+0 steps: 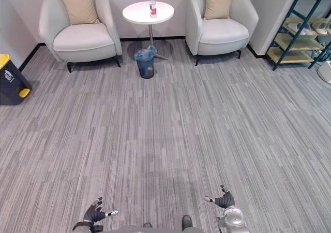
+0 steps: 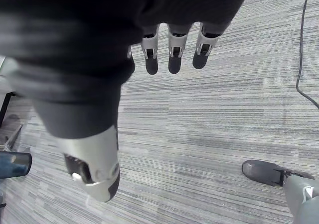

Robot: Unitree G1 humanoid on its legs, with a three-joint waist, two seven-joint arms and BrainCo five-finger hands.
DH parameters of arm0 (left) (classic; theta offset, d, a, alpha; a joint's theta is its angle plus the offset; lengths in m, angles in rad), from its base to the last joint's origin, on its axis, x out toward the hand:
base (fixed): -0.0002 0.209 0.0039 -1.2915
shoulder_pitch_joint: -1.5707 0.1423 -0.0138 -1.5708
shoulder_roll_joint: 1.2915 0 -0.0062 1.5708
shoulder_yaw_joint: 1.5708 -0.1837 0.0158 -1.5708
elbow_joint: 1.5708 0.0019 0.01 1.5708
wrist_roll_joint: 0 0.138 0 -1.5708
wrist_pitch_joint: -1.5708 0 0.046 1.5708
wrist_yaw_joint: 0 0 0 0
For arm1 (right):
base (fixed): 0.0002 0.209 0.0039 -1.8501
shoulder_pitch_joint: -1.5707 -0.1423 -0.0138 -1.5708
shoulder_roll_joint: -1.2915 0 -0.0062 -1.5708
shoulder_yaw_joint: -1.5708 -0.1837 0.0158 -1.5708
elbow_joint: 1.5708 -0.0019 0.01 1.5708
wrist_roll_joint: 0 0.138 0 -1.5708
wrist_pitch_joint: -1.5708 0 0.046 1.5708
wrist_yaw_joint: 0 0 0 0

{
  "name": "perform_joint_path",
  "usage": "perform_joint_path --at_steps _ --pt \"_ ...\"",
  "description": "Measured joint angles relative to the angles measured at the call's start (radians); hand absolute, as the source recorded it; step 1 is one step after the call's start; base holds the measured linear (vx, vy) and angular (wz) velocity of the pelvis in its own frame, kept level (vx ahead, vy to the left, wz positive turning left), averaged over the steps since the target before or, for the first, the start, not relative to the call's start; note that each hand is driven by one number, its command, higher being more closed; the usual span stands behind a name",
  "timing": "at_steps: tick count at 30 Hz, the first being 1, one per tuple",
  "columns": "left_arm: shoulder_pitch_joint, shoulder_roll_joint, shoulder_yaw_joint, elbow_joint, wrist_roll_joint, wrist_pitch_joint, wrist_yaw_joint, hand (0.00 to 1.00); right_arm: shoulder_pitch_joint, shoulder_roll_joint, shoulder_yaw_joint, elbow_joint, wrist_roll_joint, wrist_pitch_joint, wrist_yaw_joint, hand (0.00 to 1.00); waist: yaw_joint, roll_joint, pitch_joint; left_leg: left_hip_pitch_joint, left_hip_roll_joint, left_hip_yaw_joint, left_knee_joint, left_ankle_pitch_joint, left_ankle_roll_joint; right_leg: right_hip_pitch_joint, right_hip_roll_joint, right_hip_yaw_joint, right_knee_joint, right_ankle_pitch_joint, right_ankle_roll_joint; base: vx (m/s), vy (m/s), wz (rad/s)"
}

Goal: Gather rubbish on tea table into small bin, then transfer packed bag to large trash can.

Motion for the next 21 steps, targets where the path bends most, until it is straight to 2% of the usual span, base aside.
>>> perform_joint_path --at_steps 2,4,5,7,9,10,12,14,15,16,17,18,19,20,21 --pt "-0.008 -0.004 -0.001 -0.005 0.0 0.0 0.0 0.0 -0.006 0.002 0.0 0.0 0.002 0.0 0.0 0.0 0.004 0.002 0.012 -0.015 0.004 -0.004 0.037 -0.024 0.007 -0.038 -0.002 -0.002 0.096 -0.054 0.005 0.03 0.056 0.08" --pt "-0.016 -0.003 -0.003 -0.018 0.0 0.001 0.0 0.0 -0.003 0.019 0.0 -0.018 0.005 0.0 -0.001 0.0 0.006 -0.008 0.037 -0.018 -0.014 -0.009 0.09 -0.063 0.023 -0.116 -0.02 -0.008 0.318 -0.159 0.026 0.04 0.077 0.19" --pt "-0.016 -0.003 -0.006 -0.021 0.0 0.001 0.0 0.0 0.0 0.025 0.0 -0.031 0.005 0.001 -0.001 0.0 0.005 -0.011 0.043 -0.014 -0.02 -0.01 0.097 -0.07 0.029 -0.14 -0.023 -0.011 0.388 -0.175 0.033 0.06 0.083 0.21" --pt "-0.015 -0.004 -0.017 -0.046 0.0 0.004 0.0 0.0 0.022 0.052 0.002 -0.085 0.008 -0.001 -0.001 0.0 0.005 -0.018 0.058 0.009 -0.038 -0.019 0.116 -0.101 0.046 -0.265 -0.054 -0.036 0.682 -0.187 0.03 0.1 0.078 0.21" --pt "-0.01 0.0 -0.017 -0.052 0.0 0.006 0.0 0.0 0.032 0.07 0.006 -0.086 0.01 0.0 0.0 0.0 0.005 -0.024 0.068 0.044 -0.056 -0.031 0.114 -0.13 0.044 -0.313 -0.076 -0.063 0.815 -0.206 0.022 0.19 0.031 0.18" --pt "-0.008 0.0 -0.017 -0.052 0.0 0.007 0.001 0.0 0.037 0.075 0.008 -0.083 0.013 0.001 0.001 0.0 0.004 -0.034 0.069 0.087 -0.059 -0.04 0.1 -0.139 0.051 -0.335 -0.091 -0.107 0.846 -0.233 0.021 0.32 -0.017 0.2" --pt "-0.016 0.003 -0.015 -0.052 0.0 0.007 0.002 0.0 0.03 0.07 0.007 -0.079 0.013 0.0 0.001 0.0 0.0 -0.04 0.069 0.14 -0.051 -0.049 0.044 -0.136 0.045 -0.359 -0.088 -0.164 0.775 -0.251 0.014 0.33 -0.061 0.21" --pt "-0.031 0.003 -0.016 -0.05 0.0 0.007 0.002 0.0 0.015 0.057 0.007 -0.076 0.013 0.0 0.001 0.0 -0.003 -0.033 0.071 0.187 -0.025 -0.052 -0.019 -0.131 0.021 -0.395 -0.067 -0.23 0.649 -0.242 0.0 0.47 -0.116 0.12" --pt "-0.042 0.005 -0.016 -0.05 0.0 0.006 0.002 0.0 0.011 0.05 0.008 -0.076 0.013 -0.001 0.0 0.0 -0.009 -0.027 0.073 0.216 -0.001 -0.063 -0.062 -0.13 -0.004 -0.409 -0.041 -0.259 0.539 -0.199 -0.037 0.38 -0.093 0.2" --pt "-0.043 0.008 -0.016 -0.049 0.0 0.006 0.002 0.0 0.013 0.048 0.007 -0.076 0.013 -0.001 -0.001 0.0 -0.017 -0.03 0.071 0.229 0.004 -0.078 -0.075 -0.131 -0.014 -0.408 -0.029 -0.265 0.486 -0.16 -0.057 0.56 -0.183 0.46" --pt "-0.052 0.007 -0.016 -0.036 0.0 0.004 0.003 0.0 0.018 0.042 0.004 -0.069 0.013 -0.001 -0.002 0.0 -0.038 -0.033 0.063 0.254 0.019 -0.108 -0.088 -0.141 -0.043 -0.405 -0.025 -0.288 0.475 -0.068 -0.137 0.58 -0.199 0.34" --pt "-0.062 -0.002 -0.016 -0.026 0.0 0.006 0.001 0.0 0.005 0.038 -0.002 -0.058 0.013 0.001 -0.003 0.0 -0.044 -0.008 0.061 0.248 0.057 -0.115 -0.073 -0.122 -0.078 -0.404 -0.008 -0.321 0.493 -0.085 -0.164 0.69 -0.253 0.29" --pt "-0.068 -0.004 -0.016 -0.021 0.0 0.005 0.001 0.0 -0.004 0.039 -0.002 -0.058 0.013 0.001 -0.003 0.0 -0.052 -0.007 0.061 0.235 0.061 -0.12 -0.05 -0.101 -0.111 -0.396 -0.005 -0.327 0.492 -0.1 -0.169 0.55 -0.214 0.01" --pt "-0.079 -0.01 -0.016 -0.009 0.001 0.005 0.001 0.0 -0.01 0.04 -0.001 -0.058 0.013 0.0 -0.002 0.0 -0.053 -0.002 0.063 0.208 0.06 -0.124 0.034 -0.05 -0.138 -0.354 0.011 -0.331 0.46 -0.111 -0.181 0.55 -0.236 -0.01" --pt "-0.078 -0.021 -0.013 -0.007 0.001 0.005 0.001 0.0 -0.004 0.042 0.001 -0.058 0.014 -0.001 -0.003 0.0 -0.052 0.004 0.065 0.146 0.064 -0.129 0.219 0.032 -0.128 -0.267 0.04 -0.326 0.38 -0.117 -0.179 0.55 -0.224 -0.08"
